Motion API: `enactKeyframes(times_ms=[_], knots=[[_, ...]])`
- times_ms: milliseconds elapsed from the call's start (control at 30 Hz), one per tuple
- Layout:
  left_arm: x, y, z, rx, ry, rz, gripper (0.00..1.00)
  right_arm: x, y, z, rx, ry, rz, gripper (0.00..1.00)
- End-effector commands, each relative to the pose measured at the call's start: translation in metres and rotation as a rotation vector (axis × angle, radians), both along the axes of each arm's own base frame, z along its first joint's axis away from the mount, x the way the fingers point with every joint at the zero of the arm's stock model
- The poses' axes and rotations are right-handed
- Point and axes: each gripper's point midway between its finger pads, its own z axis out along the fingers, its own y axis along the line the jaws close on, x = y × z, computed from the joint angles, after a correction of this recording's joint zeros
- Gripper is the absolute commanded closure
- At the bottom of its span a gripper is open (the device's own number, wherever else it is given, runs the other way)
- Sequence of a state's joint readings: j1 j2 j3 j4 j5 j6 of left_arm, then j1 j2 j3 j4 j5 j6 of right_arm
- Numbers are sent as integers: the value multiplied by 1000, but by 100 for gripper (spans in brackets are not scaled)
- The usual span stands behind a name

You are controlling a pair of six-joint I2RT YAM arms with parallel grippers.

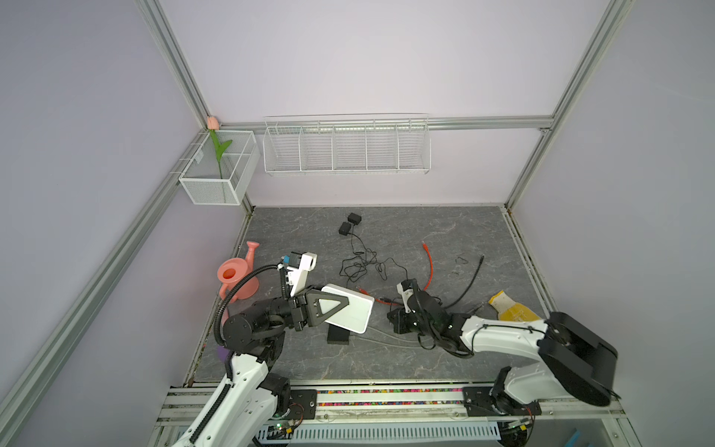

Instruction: Insert the plug into the switch port

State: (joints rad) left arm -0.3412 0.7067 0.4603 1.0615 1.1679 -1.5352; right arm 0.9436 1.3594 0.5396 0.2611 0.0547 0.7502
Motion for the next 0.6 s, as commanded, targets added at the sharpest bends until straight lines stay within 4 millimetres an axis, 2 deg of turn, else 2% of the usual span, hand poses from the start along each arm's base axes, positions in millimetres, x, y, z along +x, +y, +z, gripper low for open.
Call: enactKeyframes(times_ms=[0, 33, 167, 267, 367, 433, 567], knots=[[-17, 8, 29, -72, -99, -24, 100, 0, -7, 57, 108, -152, 1, 94], [-21, 9, 36, -93, -115, -37, 100, -1, -12, 79, 150, -208, -2, 94], [-10, 6, 46, -120, -102, -47, 100, -13, -40, 161, 316, -424, -23, 94], [-2, 6, 52, -145, -96, -28, 100, -27, -61, 215, 454, -570, -30, 94], [13, 4, 52, -169, -48, -4, 100, -40, -81, 251, 562, -669, -45, 94], [23, 5, 51, -202, -19, 26, 100, -45, -89, 267, 619, -718, -53, 94], [26, 3, 51, -264, 5, 45, 100, -54, -91, 292, 716, -781, -26, 94]])
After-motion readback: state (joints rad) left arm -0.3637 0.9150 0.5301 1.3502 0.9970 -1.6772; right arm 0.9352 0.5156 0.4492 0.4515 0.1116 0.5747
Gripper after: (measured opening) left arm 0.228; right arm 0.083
